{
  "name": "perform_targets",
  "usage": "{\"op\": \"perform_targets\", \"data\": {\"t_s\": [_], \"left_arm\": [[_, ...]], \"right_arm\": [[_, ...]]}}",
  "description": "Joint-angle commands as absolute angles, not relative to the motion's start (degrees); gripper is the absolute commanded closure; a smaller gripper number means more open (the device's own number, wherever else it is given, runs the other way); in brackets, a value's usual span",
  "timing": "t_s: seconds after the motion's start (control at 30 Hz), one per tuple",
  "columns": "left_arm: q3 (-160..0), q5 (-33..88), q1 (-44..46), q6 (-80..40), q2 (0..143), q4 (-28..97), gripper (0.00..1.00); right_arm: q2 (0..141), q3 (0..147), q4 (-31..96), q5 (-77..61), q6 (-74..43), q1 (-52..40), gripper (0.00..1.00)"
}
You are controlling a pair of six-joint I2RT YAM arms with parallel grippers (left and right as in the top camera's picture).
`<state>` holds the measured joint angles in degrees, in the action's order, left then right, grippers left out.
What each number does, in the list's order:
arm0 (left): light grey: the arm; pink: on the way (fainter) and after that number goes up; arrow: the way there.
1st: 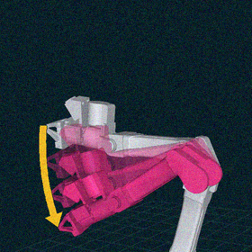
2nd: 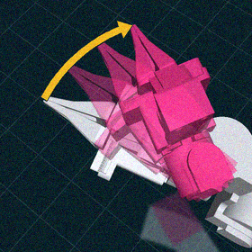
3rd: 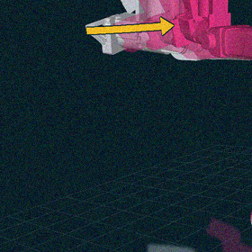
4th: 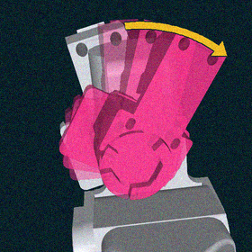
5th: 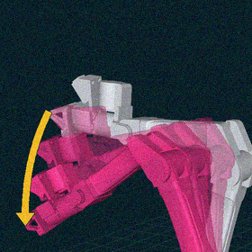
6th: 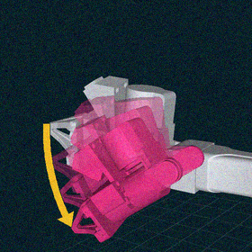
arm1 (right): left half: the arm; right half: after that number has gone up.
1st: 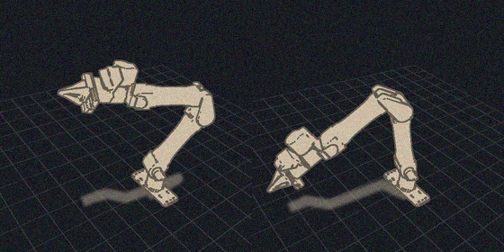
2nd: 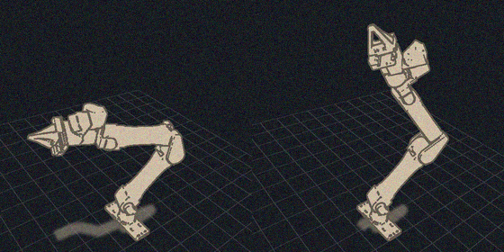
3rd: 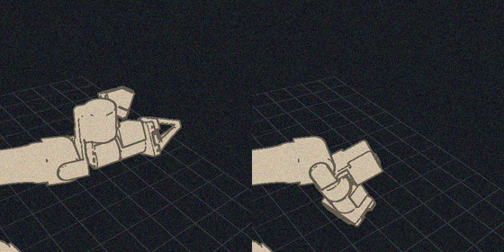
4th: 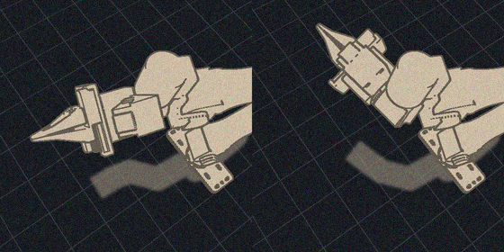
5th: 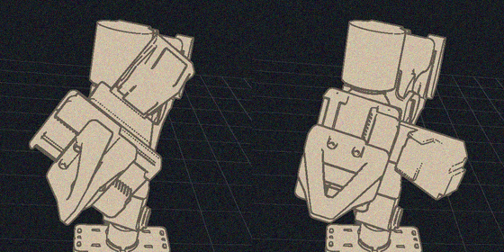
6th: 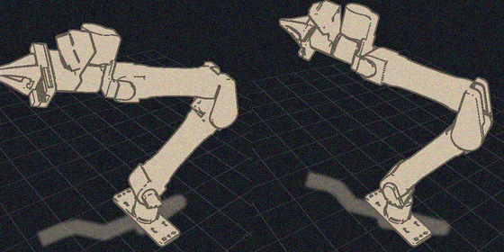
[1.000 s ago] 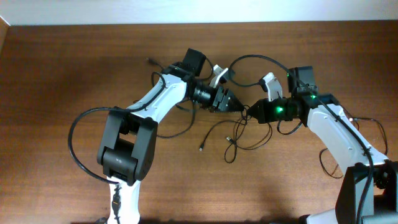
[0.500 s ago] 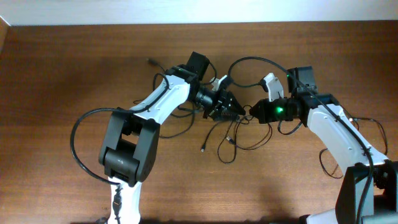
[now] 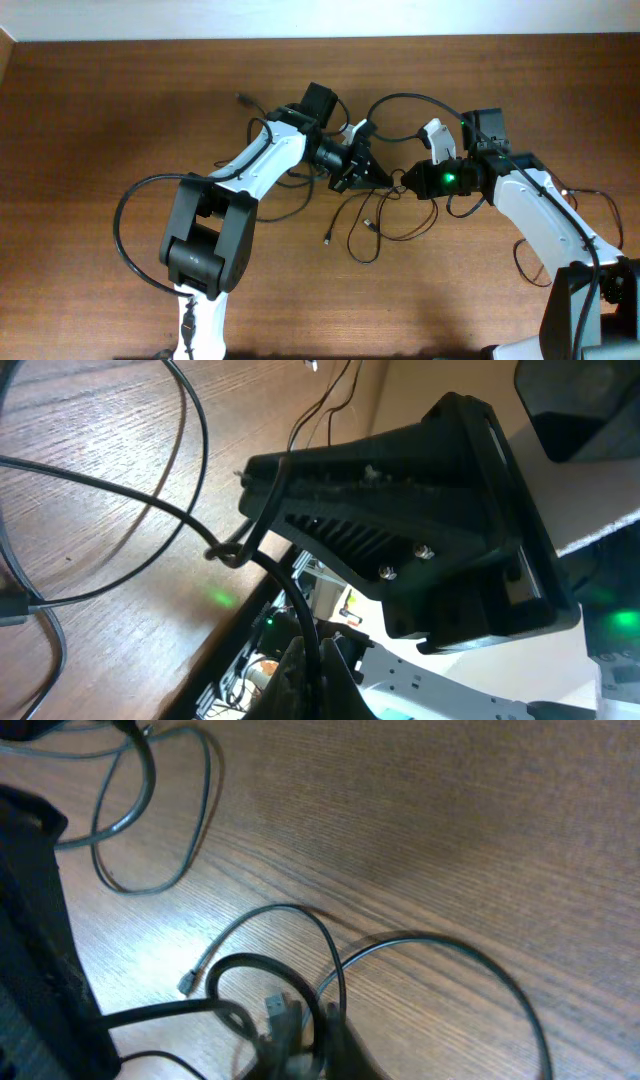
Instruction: Untangle cables
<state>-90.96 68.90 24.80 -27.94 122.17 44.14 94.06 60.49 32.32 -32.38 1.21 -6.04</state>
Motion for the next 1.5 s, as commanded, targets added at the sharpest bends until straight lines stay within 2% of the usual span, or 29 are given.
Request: {"op": "perform_targets", "data": {"t_s": [0.0,0.03,0.07,0.23,0.27,0.33,0.37,0.43,0.53,0.6,0.7,0.83,0.93,1.03,1.07,1.17,1.3,1.47], "left_arm": [[-91.0,72.3,25.0,-26.9,122.1,44.2,1.00],[-91.0,72.3,25.0,-26.9,122.1,44.2,1.00],[-91.0,72.3,25.0,-26.9,122.1,44.2,1.00],[-91.0,73.7,25.0,-26.0,122.1,45.1,1.00],[-91.0,75.6,25.0,-26.0,122.1,45.3,1.00],[-91.0,78.5,25.0,-24.5,122.1,46.2,1.00],[-91.0,79.8,25.0,-23.3,122.1,47.1,1.00],[-91.0,80.2,25.0,-19.8,122.1,51.1,1.00],[-91.0,80.1,24.8,-10.8,122.1,59.2,1.00],[-91.0,80.2,23.7,-2.7,122.1,66.2,1.00],[-91.0,79.6,19.2,13.4,122.1,81.1,1.00],[-91.0,79.6,14.0,29.2,122.1,96.4,1.00],[-91.0,79.3,12.8,29.9,121.4,96.8,1.00],[-91.0,79.3,12.8,30.1,121.3,95.8,1.00],[-91.0,79.3,12.9,30.1,121.3,94.5,1.00],[-91.0,79.3,12.8,30.1,121.3,91.3,1.00],[-91.0,79.8,12.9,30.1,121.3,90.9,1.00],[-91.0,79.7,12.9,30.0,121.3,91.2,1.00]], "right_arm": [[94.2,59.9,31.9,-32.2,1.7,-7.2,0.75],[94.2,59.8,31.4,-31.9,1.7,-8.3,0.69],[94.2,59.8,31.2,-30.9,1.7,-8.8,0.68],[94.2,59.8,28.1,-26.2,-0.4,-10.1,0.69],[94.3,59.8,27.5,-22.9,-2.3,-10.1,0.72],[94.3,59.5,27.0,-18.3,-3.1,-10.1,0.85],[94.3,59.4,26.7,-13.5,-5.5,-10.1,0.88],[94.3,59.4,26.5,-1.9,-9.9,-10.0,0.88],[94.3,59.5,25.9,3.6,-10.4,-8.6,0.88],[94.3,59.5,25.9,3.5,-10.4,-6.4,0.87],[94.2,59.5,25.6,3.4,-10.4,-2.1,0.75],[94.2,59.7,25.8,3.3,-10.4,-0.6,0.72],[94.2,59.7,25.7,3.2,-10.4,-0.6,0.71],[93.8,61.3,27.9,-16.8,-4.3,-0.6,0.65],[93.3,61.7,30.2,-31.4,-0.3,-0.6,0.54],[93.4,61.7,34.0,-45.3,6.2,-1.7,0.48],[93.4,61.6,34.4,-43.0,7.1,-7.2,0.46],[93.4,61.6,31.2,-31.0,3.7,-13.7,0.47]]}}
